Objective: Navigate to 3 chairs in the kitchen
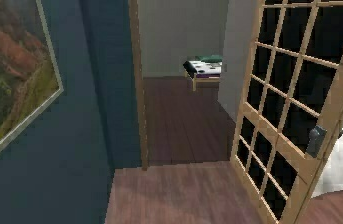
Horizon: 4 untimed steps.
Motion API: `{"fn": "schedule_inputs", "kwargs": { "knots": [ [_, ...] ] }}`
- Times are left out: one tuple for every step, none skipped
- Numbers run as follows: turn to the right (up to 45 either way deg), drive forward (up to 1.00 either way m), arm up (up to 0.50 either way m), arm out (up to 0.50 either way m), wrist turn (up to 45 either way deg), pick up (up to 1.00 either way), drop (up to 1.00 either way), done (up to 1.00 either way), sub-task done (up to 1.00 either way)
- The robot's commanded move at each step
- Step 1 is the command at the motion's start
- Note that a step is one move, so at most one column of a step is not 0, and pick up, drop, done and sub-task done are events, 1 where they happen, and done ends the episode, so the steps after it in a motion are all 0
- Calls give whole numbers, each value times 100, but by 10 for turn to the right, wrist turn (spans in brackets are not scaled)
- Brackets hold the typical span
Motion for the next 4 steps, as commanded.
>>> {"fn": "schedule_inputs", "kwargs": {
  "knots": [
    [60,0,0,0,0,0,0,0,0],
    [0,100,0,0,0,0,0,0,0],
    [0,35,0,0,0,0,0,0,0],
    [-90,0,0,0,0,0,0,0,0]
  ]
}}
